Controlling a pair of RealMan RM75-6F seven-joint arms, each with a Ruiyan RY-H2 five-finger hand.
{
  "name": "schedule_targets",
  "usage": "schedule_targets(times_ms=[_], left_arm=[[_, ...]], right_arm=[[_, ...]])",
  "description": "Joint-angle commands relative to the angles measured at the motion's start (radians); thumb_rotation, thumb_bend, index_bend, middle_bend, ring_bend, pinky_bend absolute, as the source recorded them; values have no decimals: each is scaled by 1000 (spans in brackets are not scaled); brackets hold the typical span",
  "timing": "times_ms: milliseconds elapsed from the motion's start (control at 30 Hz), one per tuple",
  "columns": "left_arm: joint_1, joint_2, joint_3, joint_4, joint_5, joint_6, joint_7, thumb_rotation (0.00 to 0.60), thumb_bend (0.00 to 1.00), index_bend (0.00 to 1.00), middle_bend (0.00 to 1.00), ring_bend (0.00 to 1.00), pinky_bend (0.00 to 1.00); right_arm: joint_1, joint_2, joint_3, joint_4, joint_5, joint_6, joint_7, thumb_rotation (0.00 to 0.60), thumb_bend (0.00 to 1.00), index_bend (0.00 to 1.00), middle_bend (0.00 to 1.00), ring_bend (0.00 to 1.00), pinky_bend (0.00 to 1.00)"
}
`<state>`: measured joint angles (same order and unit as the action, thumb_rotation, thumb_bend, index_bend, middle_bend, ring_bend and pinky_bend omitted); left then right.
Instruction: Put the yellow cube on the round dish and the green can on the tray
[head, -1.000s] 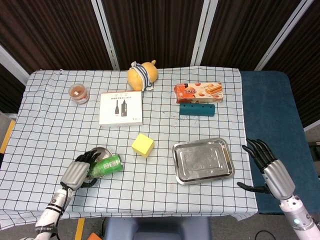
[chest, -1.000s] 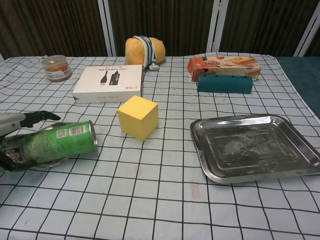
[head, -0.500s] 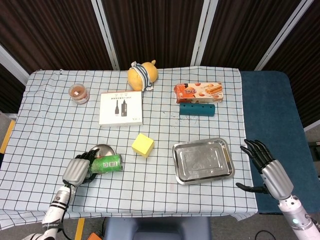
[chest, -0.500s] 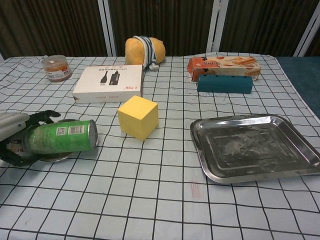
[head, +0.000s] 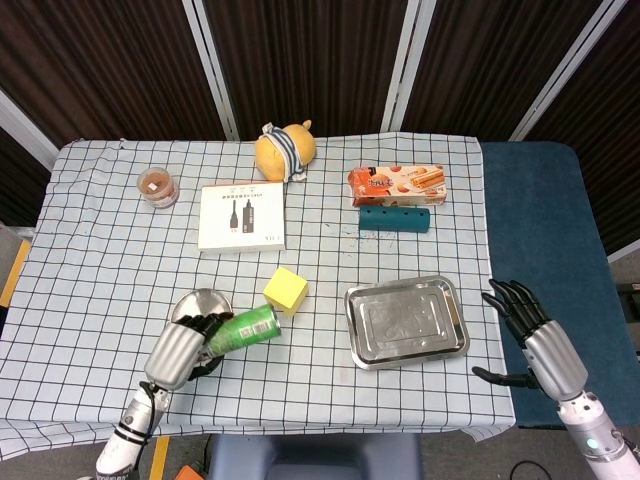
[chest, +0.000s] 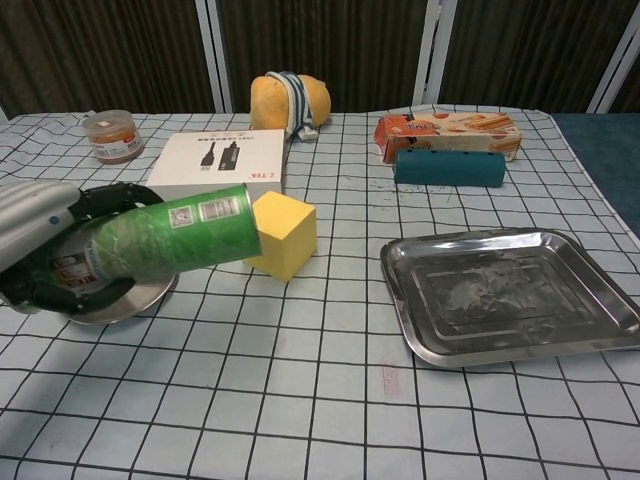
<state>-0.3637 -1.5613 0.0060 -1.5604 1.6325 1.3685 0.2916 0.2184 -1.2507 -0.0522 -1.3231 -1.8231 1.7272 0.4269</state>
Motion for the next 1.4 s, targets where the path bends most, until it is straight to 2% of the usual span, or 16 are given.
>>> schedule_targets(times_ms=[33,133,333,500,600,700,767,867,933,1100,1200,1300,1400], left_arm=[[-20,-19,35,-42,57,-18,12,600,578,371,526,567,662],[-45,-52,33,-39,66,-61,32,600,572,371,525,567,662],[-106,-137,-5,19,62,-146,81,600,569,374,523,567,662],[-135,-184,-21,81,66,-170,108,600,565,383,509,556,662],[-143,-197,-17,109,76,-169,106,600,548,383,476,515,645],[-145,-207,-7,133,82,-167,100,600,517,362,412,442,565],[-146,-203,2,133,66,-190,113,600,480,268,311,355,493],[-149,-183,2,95,22,-237,151,600,424,39,86,139,327],[-150,-176,-2,81,11,-242,163,600,418,4,28,86,305],[-152,-159,-6,71,-2,-244,195,600,411,0,0,29,234],[-147,-130,-11,31,-31,-251,235,600,407,0,0,1,166],[-141,-86,-16,-30,-53,-250,275,600,403,0,0,0,137],[-143,-45,-35,-88,-53,-229,249,600,399,0,0,0,126]], right_arm=[[-1,2,1,-1,-1,1,5,600,42,0,0,0,0],[-3,7,0,-2,-3,2,13,600,41,0,0,0,0],[-5,16,-1,-3,-9,7,34,600,42,0,0,0,0],[-7,22,0,-1,-11,14,51,600,42,0,0,0,0],[-8,24,1,2,-13,19,60,600,42,0,0,0,0],[-9,25,2,3,-15,23,67,600,42,0,0,0,0],[-10,25,2,4,-16,26,70,600,42,0,0,0,0],[-11,24,4,7,-17,30,74,600,42,0,0,0,0],[-11,23,5,8,-18,31,75,600,41,0,0,0,0],[-11,22,4,9,-20,28,72,600,42,0,0,0,0],[-11,21,4,9,-22,27,71,600,42,0,0,0,0],[-12,21,4,8,-22,27,70,600,42,0,0,0,0],[-12,20,2,8,-25,27,70,600,42,0,0,0,0]])
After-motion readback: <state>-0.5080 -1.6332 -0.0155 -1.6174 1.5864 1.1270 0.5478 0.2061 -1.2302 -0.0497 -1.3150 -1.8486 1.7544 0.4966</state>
